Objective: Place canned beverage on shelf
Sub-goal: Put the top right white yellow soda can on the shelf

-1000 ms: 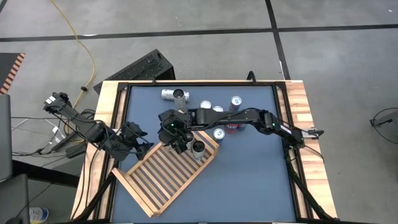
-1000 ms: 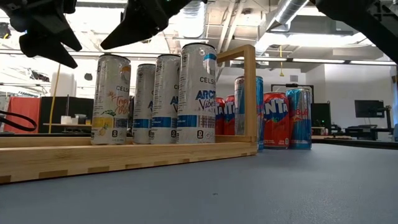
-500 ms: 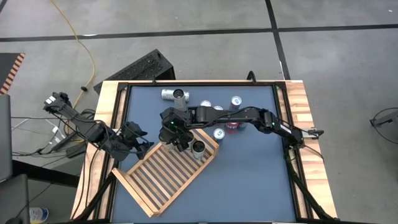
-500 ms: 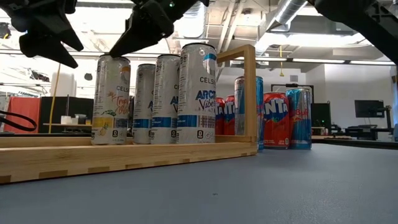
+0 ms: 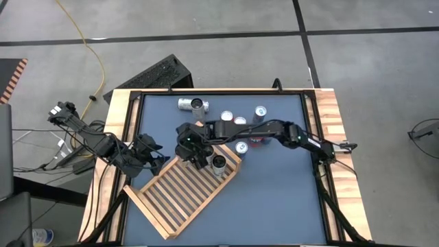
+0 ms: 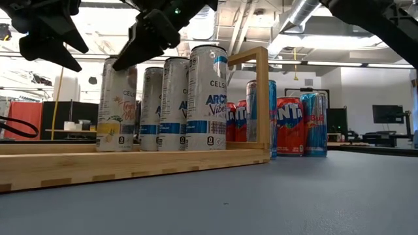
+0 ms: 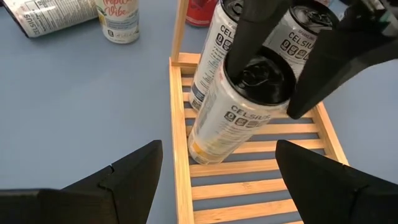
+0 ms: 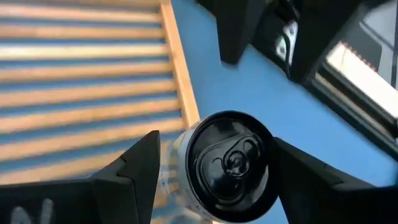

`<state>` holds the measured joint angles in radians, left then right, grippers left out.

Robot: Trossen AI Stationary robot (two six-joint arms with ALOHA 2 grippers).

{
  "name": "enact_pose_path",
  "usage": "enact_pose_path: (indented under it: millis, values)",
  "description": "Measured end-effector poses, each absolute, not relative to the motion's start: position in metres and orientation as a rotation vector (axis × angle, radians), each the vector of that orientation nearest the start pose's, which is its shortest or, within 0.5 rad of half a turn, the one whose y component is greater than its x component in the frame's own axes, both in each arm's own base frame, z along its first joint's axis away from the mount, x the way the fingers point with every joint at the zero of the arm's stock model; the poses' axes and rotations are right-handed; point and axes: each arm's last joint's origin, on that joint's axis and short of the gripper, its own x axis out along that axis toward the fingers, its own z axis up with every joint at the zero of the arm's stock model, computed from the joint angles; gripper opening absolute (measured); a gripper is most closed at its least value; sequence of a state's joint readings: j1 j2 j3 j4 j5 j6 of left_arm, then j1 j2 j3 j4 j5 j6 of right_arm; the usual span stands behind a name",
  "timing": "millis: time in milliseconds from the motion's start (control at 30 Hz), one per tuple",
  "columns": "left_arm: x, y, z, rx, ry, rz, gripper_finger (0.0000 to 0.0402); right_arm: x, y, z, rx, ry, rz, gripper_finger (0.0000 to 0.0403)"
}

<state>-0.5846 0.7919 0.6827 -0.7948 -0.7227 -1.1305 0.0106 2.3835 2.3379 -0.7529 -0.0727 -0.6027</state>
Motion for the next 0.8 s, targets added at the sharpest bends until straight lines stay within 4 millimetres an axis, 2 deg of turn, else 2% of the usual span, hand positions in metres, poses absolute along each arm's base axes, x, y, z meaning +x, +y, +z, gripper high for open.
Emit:
enact_pose_path:
  millis: [333,600,800]
  values:
    - [0.127,-0.061,0.254,-0.518,0.518,0.509,0.03,0.522,0.012,0.262,-0.596,0.855,0.176,0.0249]
    - [0.127,-0.06,0.255,-0.502,0.488,0.534,0.03,0.522,0.026,0.266,-0.548,0.831,0.196,0.0249]
    - [0.132,-0.062,0.252,-0.482,0.48,0.572,0.03,0.523,0.027,0.27,-0.542,0.798,0.198,0.0249]
